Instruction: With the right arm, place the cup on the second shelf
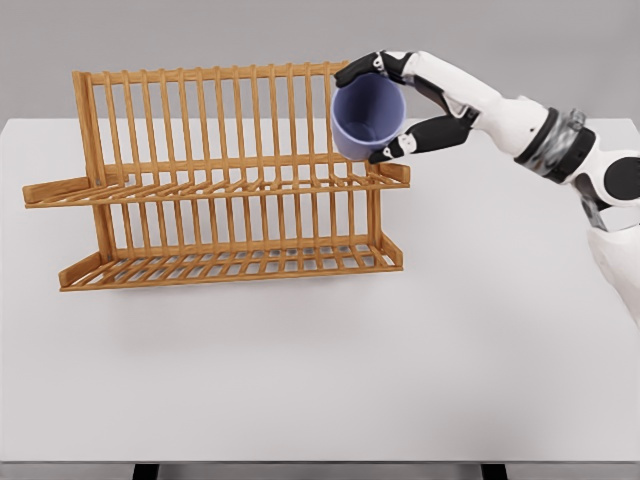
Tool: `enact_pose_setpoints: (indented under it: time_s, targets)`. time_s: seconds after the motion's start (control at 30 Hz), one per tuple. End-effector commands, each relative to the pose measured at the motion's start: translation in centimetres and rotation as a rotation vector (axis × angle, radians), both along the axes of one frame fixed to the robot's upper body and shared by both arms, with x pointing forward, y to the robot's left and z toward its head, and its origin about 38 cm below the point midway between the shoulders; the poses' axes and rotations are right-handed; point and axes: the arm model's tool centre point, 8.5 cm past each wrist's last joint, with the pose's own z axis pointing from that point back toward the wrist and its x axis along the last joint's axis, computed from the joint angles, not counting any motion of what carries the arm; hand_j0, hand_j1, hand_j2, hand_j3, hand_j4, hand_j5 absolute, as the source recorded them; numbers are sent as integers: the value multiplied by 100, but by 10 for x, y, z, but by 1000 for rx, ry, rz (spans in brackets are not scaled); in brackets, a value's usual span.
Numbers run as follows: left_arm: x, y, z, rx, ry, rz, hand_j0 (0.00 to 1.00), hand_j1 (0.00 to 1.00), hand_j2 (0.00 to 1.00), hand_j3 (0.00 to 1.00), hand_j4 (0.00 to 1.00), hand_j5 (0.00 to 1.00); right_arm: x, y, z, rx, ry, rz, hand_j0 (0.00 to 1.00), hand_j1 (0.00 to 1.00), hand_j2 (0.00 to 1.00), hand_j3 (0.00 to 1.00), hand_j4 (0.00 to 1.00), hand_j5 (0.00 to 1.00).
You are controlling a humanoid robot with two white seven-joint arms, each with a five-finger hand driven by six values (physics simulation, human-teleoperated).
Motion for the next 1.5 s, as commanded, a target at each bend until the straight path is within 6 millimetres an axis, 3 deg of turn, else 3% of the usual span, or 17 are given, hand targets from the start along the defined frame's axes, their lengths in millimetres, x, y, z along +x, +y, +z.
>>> enact_pose_setpoints:
  time_s: [0.0,0.4,0.77,0.93,0.97,1.0,1.47]
  targets:
    - [0,0,0,-1,0,0,100,100,100,100,100,100,-3,4,2,2,-5,14,68,68,68,68,68,68]
    - [0,0,0,-1,0,0,100,100,100,100,100,100,-7,14,-12,-17,19,43,68,68,68,68,68,68]
    - [0,0,0,0,0,0,100,100,100,100,100,100,-10,16,-11,-32,6,45,70,70,70,70,70,70]
    - [0,0,0,0,0,0,100,100,100,100,100,100,-11,15,-9,-30,0,45,86,86,86,86,86,86]
    - [0,0,0,-1,0,0,100,100,100,100,100,100,-11,14,-9,-30,0,43,95,95,95,95,95,95]
    - [0,0,0,-1,0,0,100,100,100,100,100,100,-11,14,-9,-32,-1,42,99,99,99,99,99,99]
    - [0,0,0,0,0,0,100,100,100,100,100,100,-13,14,-4,-29,-15,48,99,99,99,99,99,99]
